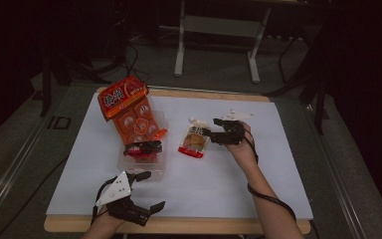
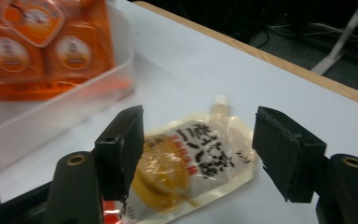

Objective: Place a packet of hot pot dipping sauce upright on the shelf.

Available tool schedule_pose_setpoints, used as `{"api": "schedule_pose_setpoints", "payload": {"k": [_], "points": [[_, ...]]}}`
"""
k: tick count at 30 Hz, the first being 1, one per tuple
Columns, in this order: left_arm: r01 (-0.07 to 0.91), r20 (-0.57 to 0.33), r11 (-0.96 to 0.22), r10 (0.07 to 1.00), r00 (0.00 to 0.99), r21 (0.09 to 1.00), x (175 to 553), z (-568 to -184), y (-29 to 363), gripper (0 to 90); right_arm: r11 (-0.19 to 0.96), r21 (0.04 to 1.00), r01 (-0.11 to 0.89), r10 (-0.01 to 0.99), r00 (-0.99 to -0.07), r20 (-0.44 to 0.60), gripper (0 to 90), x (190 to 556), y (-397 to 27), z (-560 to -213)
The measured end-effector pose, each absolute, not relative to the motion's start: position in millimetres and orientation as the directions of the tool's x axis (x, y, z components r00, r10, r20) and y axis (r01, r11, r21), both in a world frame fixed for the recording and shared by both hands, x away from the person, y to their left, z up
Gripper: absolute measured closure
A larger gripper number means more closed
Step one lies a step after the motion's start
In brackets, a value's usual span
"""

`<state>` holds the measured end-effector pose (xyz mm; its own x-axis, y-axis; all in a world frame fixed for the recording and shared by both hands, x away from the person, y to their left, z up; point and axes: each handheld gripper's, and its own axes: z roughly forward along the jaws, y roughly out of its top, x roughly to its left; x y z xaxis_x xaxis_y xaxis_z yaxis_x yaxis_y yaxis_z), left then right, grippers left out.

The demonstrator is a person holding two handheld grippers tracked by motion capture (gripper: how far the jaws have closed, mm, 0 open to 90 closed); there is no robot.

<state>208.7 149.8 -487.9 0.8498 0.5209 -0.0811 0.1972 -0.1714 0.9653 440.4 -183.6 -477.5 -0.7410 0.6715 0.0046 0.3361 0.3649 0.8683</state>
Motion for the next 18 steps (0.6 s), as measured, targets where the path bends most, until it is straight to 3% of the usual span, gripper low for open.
{"api": "schedule_pose_setpoints", "payload": {"k": [18], "points": [[0.219, -0.09, -0.173, 0.551, 0.83, 0.96, 196, -490, 163, 2.2, 0.379, 0.81, 0.449, 0.726, -0.687, 0.041, 45.9, 483, -182, -504]]}}
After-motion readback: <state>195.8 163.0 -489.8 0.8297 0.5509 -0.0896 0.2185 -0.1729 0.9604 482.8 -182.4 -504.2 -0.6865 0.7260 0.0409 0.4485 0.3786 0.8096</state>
